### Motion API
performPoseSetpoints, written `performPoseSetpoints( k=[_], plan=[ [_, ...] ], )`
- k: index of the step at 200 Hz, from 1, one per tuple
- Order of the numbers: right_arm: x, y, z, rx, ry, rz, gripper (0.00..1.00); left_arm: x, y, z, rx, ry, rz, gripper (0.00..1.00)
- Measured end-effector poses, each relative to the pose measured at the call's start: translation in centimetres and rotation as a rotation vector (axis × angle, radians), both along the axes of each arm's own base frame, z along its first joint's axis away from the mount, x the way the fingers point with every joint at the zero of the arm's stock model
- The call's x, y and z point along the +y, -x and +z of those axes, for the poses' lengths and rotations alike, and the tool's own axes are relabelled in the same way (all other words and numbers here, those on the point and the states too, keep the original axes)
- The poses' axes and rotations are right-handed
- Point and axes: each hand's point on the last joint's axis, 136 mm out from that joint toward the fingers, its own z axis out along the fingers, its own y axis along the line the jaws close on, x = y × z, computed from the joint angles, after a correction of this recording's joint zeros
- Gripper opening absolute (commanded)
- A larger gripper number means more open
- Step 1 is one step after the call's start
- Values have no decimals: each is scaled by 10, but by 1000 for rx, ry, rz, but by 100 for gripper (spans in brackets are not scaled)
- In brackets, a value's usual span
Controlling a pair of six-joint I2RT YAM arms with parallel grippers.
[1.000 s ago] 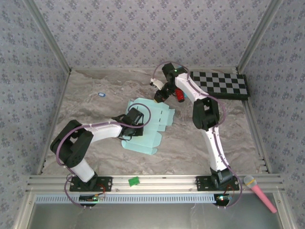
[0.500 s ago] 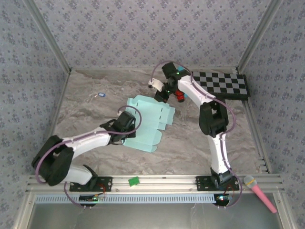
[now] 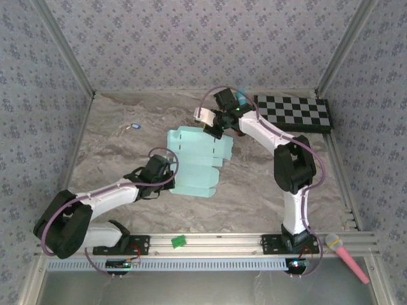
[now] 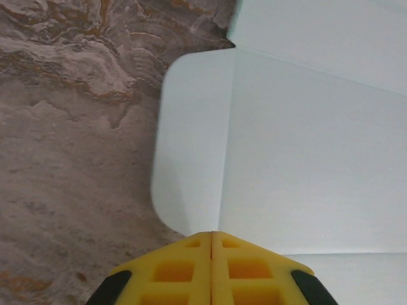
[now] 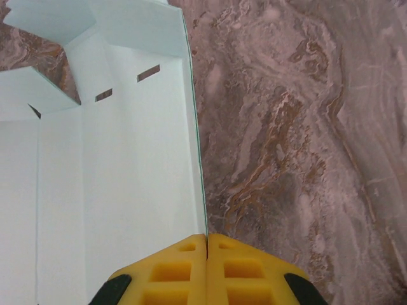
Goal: Fold the paper box
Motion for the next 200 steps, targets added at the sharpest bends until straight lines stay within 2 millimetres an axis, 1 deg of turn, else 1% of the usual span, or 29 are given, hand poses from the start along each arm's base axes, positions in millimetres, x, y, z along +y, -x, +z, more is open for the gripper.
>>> performPoseSetpoints(
  k=[27,66,86,113,129,146,168,200],
  plan=[
    [1,-1,2,-47,10,-1,0,-1,-2,-2,1,16,9,3],
    [0,-4,0,-83,22,-10,0,2,-2,-5,8,3,20,3],
    [-1,-4,1,-92,25,-11,0,7,-1,-3,7,-17,20,0],
    [-1,-7,4,-112,22,-18,0,4,-3,15,-38,-5,-11,0],
    [-1,-9,6,-123,21,-22,0,-4,-6,28,-67,27,-46,0],
    [-2,-9,7,-134,20,-26,0,-13,-7,33,-73,59,-81,0],
    [-1,-9,8,-142,17,-26,0,-20,-7,27,-55,76,-104,0],
    [-1,-8,8,-155,20,-27,0,-25,-9,7,-8,69,-110,0]
  ],
)
